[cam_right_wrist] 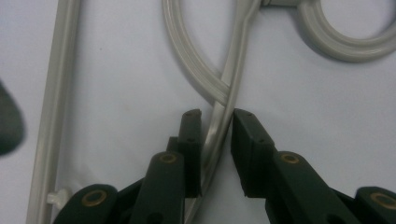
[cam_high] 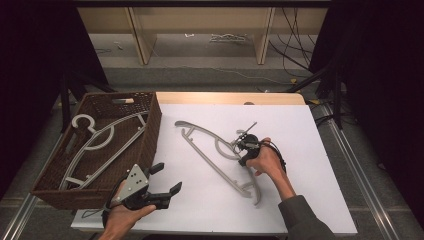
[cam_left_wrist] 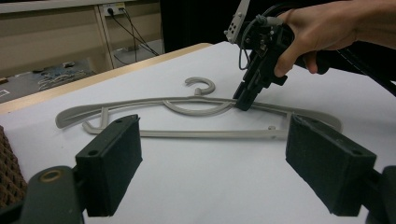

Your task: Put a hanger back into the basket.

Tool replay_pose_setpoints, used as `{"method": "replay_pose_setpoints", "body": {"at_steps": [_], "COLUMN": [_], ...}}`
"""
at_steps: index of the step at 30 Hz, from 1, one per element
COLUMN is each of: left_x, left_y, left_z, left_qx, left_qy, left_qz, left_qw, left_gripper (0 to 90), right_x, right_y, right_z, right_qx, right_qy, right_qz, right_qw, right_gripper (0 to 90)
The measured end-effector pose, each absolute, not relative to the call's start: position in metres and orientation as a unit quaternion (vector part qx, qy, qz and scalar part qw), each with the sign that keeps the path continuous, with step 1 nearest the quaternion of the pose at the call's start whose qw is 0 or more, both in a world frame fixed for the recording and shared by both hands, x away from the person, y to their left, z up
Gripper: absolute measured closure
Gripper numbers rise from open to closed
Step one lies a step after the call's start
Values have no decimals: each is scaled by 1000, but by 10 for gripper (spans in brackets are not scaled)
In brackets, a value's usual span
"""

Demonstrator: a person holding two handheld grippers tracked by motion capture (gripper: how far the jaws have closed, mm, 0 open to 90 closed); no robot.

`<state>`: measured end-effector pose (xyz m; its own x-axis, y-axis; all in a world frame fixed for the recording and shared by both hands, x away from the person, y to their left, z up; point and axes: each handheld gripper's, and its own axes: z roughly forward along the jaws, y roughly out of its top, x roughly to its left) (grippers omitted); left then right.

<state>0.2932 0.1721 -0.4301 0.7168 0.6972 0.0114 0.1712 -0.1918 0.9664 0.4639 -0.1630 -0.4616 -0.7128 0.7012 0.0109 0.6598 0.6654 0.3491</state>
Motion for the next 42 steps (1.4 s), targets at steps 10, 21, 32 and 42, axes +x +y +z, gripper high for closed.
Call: {"method": "replay_pose_setpoints", "body": {"at_steps": [10,21,32,42], "left_x": [293,294,293,295], "left_y": [173,173,172,163], "left_z": [-430,-430,-429,-425], "left_qx": [733,734,737,738], "left_qy": [298,297,293,290], "left_qz": [233,232,233,240], "left_qw": [566,565,563,560], "left_gripper": [184,185,186,191], "right_x": [465,461,447,426], "right_y": [-163,-162,-165,-177], "right_z": [-461,-458,-441,-416], "right_qx": [374,337,278,254], "right_qy": [911,925,939,938], "right_qz": [161,154,155,178], "right_qw": [60,80,129,154], "right_gripper": [789,823,823,823]}}
